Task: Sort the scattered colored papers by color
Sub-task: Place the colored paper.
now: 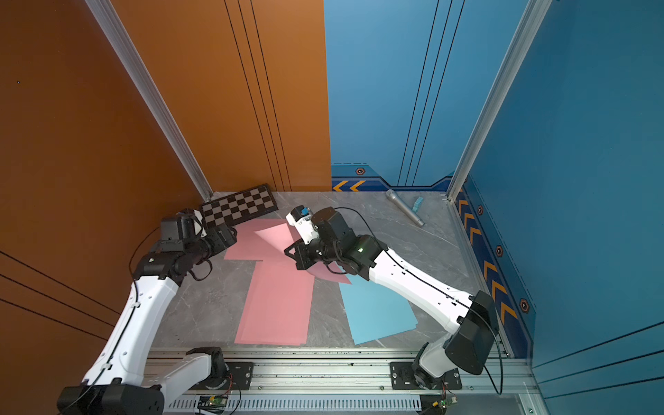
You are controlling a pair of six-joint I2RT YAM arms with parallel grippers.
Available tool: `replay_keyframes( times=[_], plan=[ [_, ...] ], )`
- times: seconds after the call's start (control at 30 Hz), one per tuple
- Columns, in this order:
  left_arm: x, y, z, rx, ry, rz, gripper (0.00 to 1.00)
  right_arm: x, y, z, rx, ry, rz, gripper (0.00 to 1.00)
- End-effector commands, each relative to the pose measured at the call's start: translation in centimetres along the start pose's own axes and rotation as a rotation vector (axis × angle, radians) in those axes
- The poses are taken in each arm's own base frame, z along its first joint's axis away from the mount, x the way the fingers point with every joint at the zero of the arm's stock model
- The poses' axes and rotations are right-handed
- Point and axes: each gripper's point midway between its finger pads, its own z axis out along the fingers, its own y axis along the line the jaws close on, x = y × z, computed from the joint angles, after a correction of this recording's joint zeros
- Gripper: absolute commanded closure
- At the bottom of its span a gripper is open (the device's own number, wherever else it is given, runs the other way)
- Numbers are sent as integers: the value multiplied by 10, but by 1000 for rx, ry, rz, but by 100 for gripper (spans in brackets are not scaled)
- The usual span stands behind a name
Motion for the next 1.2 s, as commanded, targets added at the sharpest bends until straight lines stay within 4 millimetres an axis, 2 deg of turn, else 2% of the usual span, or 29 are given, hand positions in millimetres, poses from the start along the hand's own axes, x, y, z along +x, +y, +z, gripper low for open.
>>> replay_keyframes(
  times=[0.0,0.17,0.27,0.37,0.53,0.67,0.7,0.77,0.93,1.07,1.17],
  plan=[
    [-1,-3,-8,56,-2,-50,2,-2,18,11,-19,-34,-1,100],
    [-6,1,-17,67,-32,-79,2,-12,58,7,-145,-129,20,100],
    [-7,3,-19,72,-37,-90,2,-15,63,1,-188,-193,71,100],
    [-6,4,-18,75,-33,-97,2,-13,45,-5,-148,-247,110,100],
    [-8,3,-14,84,-32,-104,2,-2,-19,4,-130,-298,333,100],
    [-7,1,-11,94,-23,-109,2,22,-71,28,-141,-294,514,100],
    [2,6,-4,84,1,-114,2,28,-77,36,-159,-288,532,100],
    [3,7,-3,85,6,-115,2,48,-97,56,-121,-240,571,100],
    [7,7,1,93,24,-114,2,89,-121,107,-152,-105,671,100],
    [9,8,4,93,36,-110,2,110,-135,127,-135,-50,694,100],
    [10,8,5,94,42,-104,2,118,-141,134,-126,-23,694,100]
  ],
)
